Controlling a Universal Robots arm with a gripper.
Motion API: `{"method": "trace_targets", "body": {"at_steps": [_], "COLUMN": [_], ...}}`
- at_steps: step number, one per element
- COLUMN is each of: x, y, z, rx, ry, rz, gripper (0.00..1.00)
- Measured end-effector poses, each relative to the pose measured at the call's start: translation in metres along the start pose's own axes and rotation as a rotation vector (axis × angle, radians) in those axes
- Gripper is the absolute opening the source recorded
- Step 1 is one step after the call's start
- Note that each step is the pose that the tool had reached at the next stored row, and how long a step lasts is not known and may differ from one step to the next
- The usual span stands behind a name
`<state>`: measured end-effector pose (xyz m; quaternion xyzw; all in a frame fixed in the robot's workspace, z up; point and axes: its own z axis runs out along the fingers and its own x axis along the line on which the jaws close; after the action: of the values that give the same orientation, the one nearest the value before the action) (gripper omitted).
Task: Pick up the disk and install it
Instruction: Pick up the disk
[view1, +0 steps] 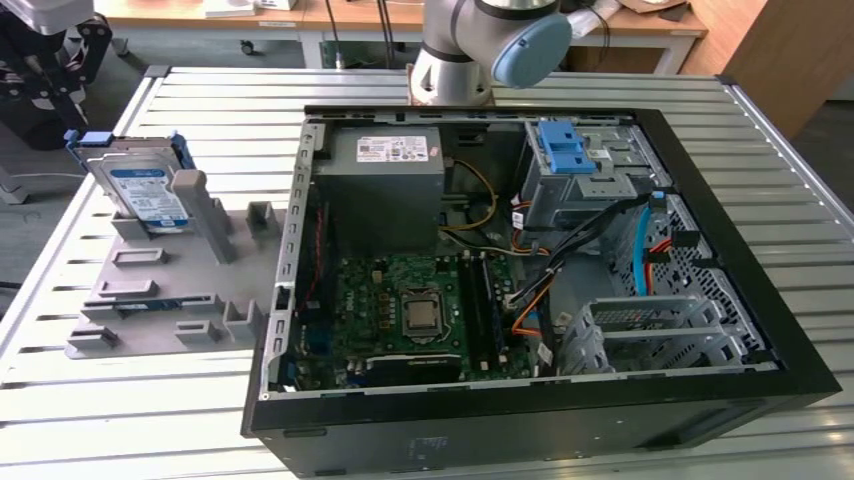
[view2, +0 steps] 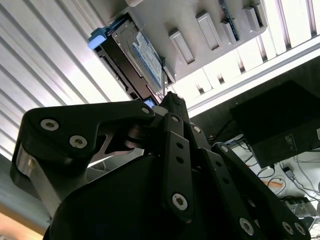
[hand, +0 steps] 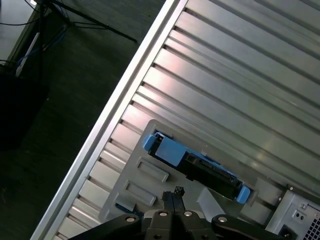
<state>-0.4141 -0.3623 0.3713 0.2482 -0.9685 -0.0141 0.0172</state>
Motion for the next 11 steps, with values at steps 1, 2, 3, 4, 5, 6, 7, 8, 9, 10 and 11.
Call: {"method": "trace_targets", "body": {"at_steps": [1, 2, 3, 4, 5, 6, 7, 8, 9, 10, 11], "x": [0.0000, 0.0000, 0.0000, 0.0000, 0.0000, 0.0000, 0.0000, 0.0000, 0.0000, 0.0000, 0.0000], "y": [0.0000, 0.0000, 0.0000, 0.0000, 0.0000, 0.0000, 0.0000, 0.0000, 0.0000, 0.0000, 0.0000], "z": [0.0000, 0.0000, 0.0000, 0.0000, 0.0000, 0.0000, 0.0000, 0.0000, 0.0000, 0.0000, 0.0000], "rx": [0.0001, 0.0001, 0.0002, 0.0003, 0.0004, 0.0005, 0.0006, 0.0007, 0.0007, 0.0008, 0.0009], "ry": [0.0002, 0.0002, 0.0003, 0.0004, 0.0005, 0.0006, 0.0007, 0.0008, 0.0009, 0.0009, 0.0010], "rz": [-0.003, -0.006, -0.009, -0.012, -0.015, -0.018, -0.021, -0.024, -0.026, -0.029, -0.032], "gripper": [0.11, 0.11, 0.11, 0.11, 0.11, 0.11, 0.11, 0.11, 0.11, 0.11, 0.11]}}
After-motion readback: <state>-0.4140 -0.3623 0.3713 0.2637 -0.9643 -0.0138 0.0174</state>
